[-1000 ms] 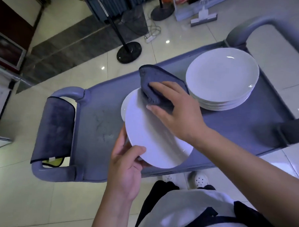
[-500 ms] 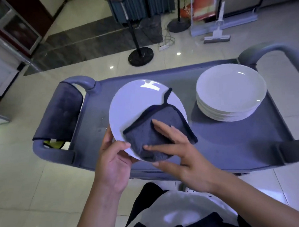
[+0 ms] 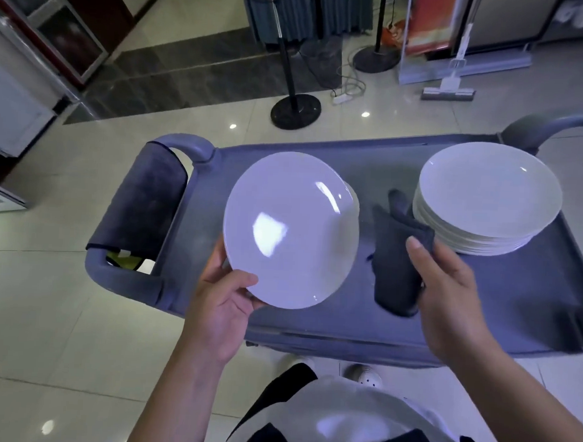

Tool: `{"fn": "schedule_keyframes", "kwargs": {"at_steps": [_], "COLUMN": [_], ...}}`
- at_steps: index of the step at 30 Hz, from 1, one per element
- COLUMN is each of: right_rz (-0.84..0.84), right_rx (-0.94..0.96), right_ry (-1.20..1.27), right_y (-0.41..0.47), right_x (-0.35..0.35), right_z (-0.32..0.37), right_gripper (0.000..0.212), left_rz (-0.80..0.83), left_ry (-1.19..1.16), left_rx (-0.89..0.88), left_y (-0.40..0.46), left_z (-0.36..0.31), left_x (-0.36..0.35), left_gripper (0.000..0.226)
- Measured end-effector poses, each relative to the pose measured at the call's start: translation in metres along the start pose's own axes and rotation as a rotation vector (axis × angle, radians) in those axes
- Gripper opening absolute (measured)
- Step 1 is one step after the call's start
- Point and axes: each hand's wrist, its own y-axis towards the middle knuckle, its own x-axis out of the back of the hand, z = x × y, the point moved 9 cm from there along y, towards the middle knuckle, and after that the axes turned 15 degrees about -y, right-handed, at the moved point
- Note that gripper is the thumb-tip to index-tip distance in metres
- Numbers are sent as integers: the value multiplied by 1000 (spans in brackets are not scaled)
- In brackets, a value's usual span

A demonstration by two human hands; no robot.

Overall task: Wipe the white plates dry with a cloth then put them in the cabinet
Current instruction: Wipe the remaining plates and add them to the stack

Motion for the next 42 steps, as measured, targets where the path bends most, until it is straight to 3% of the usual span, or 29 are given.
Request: {"fn": "schedule_keyframes", "kwargs": {"at_steps": [2, 4, 6, 8, 10, 14, 18, 24, 28, 32, 37, 40, 42], "right_rz": [30, 219, 357, 344, 335, 230, 152, 102, 237, 356, 19, -234, -432], "right_rx": [293, 507, 639, 709, 722, 657, 408, 159, 84, -113, -380, -319, -180], "right_ry": [-145, -344, -619, -813, -844, -934, -927, -824, -705, -431, -73, -150, -237], "right_y": [-11, -24, -31, -28, -18, 23, 53, 9, -33, -45, -42, -43, -38], "right_x": [-19, -66, -116, -146, -162, -168, -157, -179, -222, -227, -177, -144, -134], "right_z": [52, 86, 94, 90, 84, 78, 54, -6, -21, -21, -22, -8, 10], "right_gripper": [18, 31, 39, 42, 44, 45, 41, 40, 40, 27, 33, 22, 13], "left_rz": [14, 41, 113, 177, 207, 184, 133, 136, 145, 145, 196, 206, 208], "left_ry": [-11, -5, -5, -46, -76, -94, -125, -102, -76, -18, -73, -101, -96], "left_rx": [47, 92, 124, 152, 161, 198, 189, 166, 166, 205, 264, 302, 345], "left_y": [6, 10, 13, 17, 23, 29, 42, 72, 98, 124, 137, 137, 134], "left_z": [7, 12, 12, 7, -2, -8, -25, -40, -40, -32, -23, -21, -16], "left_x": [-3, -12, -22, -24, -14, 11, 41, 68, 85, 98, 110, 117, 119], "left_gripper": [61, 61, 63, 63, 64, 63, 57, 68, 78, 79, 75, 72, 73]}}
